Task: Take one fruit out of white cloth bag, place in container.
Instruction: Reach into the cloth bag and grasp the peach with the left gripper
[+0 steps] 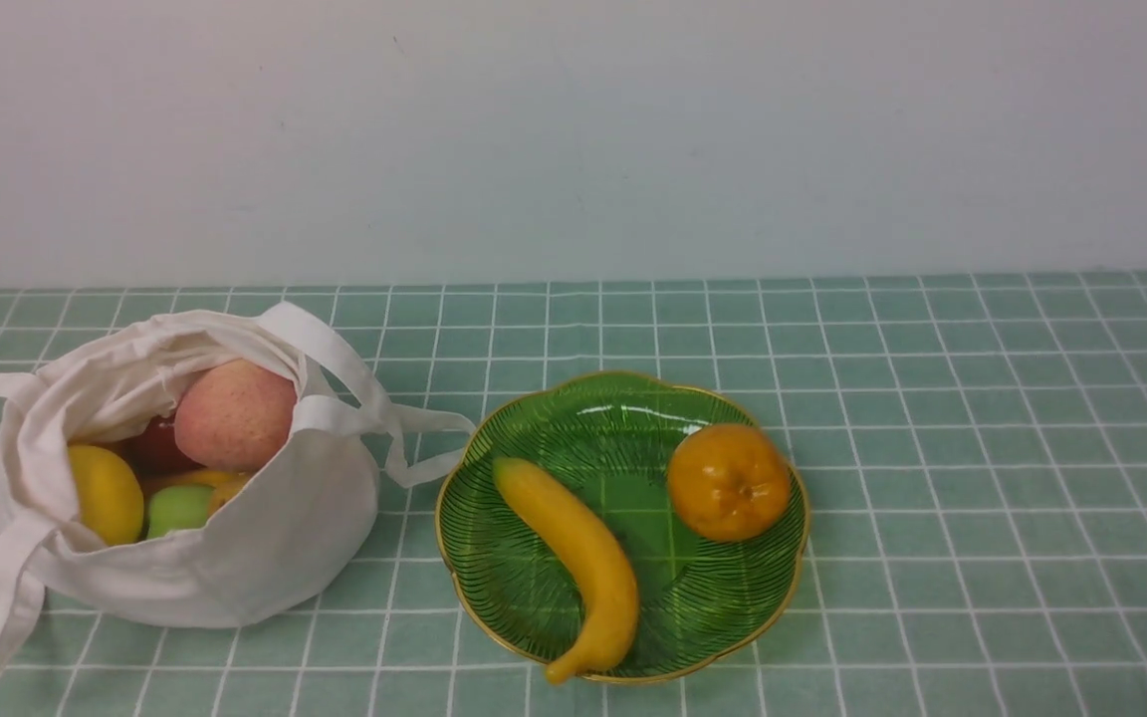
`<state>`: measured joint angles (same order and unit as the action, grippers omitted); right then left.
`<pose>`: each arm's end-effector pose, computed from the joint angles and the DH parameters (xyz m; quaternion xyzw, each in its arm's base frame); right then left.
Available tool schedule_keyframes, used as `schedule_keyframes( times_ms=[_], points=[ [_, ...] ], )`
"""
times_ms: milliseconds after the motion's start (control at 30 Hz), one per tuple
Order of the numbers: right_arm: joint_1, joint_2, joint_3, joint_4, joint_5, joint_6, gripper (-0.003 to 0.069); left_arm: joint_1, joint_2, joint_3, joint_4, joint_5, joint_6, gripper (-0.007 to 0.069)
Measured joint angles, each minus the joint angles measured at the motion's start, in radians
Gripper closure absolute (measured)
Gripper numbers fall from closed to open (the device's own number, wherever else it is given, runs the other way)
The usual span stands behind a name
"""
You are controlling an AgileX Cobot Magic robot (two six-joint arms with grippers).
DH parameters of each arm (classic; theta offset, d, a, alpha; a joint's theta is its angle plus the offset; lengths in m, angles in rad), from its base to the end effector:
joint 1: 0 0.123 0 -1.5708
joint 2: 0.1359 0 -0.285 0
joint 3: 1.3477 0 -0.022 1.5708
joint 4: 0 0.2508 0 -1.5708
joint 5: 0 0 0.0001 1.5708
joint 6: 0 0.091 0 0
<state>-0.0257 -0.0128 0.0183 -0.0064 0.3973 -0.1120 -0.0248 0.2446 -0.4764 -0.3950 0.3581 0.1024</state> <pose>0.0518 -0.0016 0.1720 -0.0366 0.8086 -0.0431 0.5856 0.0565 -0.0137 0.3271 -0.0397 0.7107 -0.1505 0.6860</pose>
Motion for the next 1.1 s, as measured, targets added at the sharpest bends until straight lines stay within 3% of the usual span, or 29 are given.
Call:
schedule_keyframes(
  times_ms=[167,233,667,767,900,1100],
  points=[
    [0.000,0.000,0.000,0.000,0.000,0.000,0.0674,0.001,0.415,-0.232,0.109,0.468,0.060,0.0632],
    [0.000,0.000,0.000,0.000,0.000,0.000,0.0674,0.001,0.548,-0.303,0.118,0.546,0.076,0.0632],
    [0.000,0.000,0.000,0.000,0.000,0.000,0.0674,0.001,1.066,-0.558,0.198,0.512,0.227,0.0631],
    [0.000,0.000,0.000,0.000,0.000,0.000,0.0674,0.001,1.139,-0.579,0.203,0.461,0.264,0.0601],
    [0.000,0.000,0.000,0.000,0.000,0.000,0.0674,0.001,1.203,-0.583,0.203,0.384,0.283,0.0515],
    [0.000,0.000,0.000,-0.001,0.000,0.000,0.0674,0.001,1.307,-0.583,0.203,0.225,0.284,0.0197]
  ],
)
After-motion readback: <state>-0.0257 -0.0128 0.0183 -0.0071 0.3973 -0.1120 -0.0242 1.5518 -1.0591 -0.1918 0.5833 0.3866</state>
